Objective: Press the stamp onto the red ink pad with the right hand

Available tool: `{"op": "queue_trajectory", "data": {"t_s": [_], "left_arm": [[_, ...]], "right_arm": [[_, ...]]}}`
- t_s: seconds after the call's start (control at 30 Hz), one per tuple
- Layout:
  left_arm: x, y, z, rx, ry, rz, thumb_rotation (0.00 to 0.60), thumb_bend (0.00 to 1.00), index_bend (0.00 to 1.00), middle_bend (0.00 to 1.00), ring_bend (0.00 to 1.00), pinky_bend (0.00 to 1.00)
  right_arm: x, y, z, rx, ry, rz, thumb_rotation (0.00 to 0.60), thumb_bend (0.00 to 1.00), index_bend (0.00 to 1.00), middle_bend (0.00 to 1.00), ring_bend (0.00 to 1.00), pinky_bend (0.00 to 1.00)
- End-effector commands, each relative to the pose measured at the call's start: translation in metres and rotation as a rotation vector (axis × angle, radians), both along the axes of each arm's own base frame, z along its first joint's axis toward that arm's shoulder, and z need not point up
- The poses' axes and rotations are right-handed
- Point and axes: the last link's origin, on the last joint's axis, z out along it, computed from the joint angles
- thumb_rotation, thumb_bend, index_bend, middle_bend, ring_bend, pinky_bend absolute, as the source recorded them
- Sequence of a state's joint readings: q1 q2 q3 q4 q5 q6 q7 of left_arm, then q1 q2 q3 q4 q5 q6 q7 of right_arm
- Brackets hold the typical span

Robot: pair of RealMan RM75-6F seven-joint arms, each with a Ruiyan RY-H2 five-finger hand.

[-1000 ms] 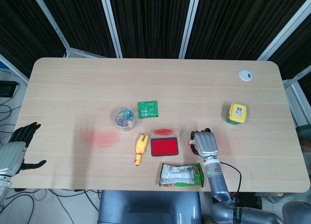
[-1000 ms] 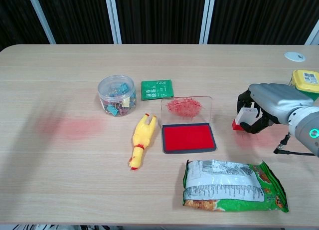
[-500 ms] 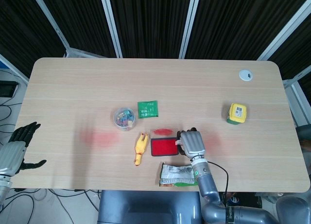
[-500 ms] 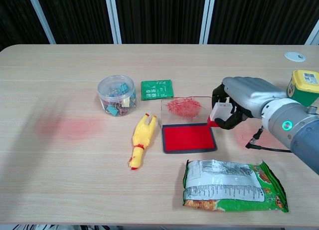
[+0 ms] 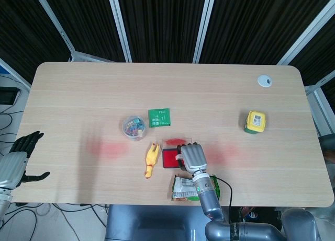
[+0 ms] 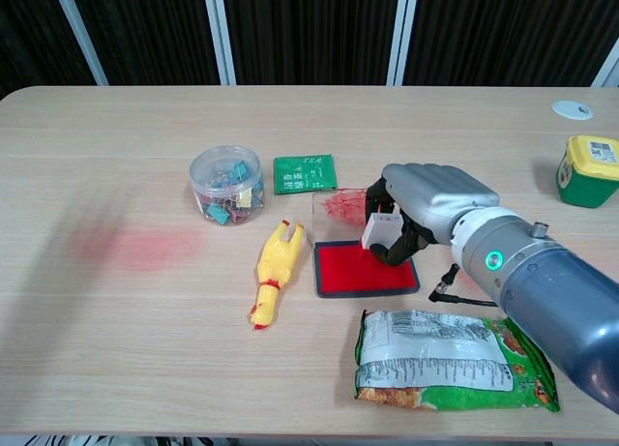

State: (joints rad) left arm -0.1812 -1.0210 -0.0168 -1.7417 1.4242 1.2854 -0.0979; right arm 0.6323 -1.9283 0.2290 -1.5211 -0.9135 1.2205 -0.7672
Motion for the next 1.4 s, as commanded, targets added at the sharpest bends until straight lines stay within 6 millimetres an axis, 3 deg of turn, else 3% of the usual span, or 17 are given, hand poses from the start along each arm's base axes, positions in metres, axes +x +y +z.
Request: {"op": "queue_trajectory", "data": {"t_s": [0.03,0.63,1.4], "left_arm": [[0.0,0.0,0.0,-0.001,0.0,0.0,0.6,0.0,0.0,0.0,0.0,0.0],[0.001,0.001,0.0,-0.01,-0.016,0.007,0.6,0.0,0.0,0.0,0.0,0.0],[0.001,0.002,0.0,-0.017,-0.023,0.01,0.6,0.0,0.0,0.0,0.0,0.0]], "right_arm": [[0.0,0.001,-0.003,0.002,-0.003,-0.001,0.6,0.55,0.76,0.63,0.5,0.46],[0.006,0.003,-0.032,0.021,0.016,0.011,0.6,0.55,0.76,0.63,0.5,0.46],[0.005,0.004,-0.045,0.029,0.058,0.015,0.6,0.56,0.76,0.63,0.5,0.46]]}}
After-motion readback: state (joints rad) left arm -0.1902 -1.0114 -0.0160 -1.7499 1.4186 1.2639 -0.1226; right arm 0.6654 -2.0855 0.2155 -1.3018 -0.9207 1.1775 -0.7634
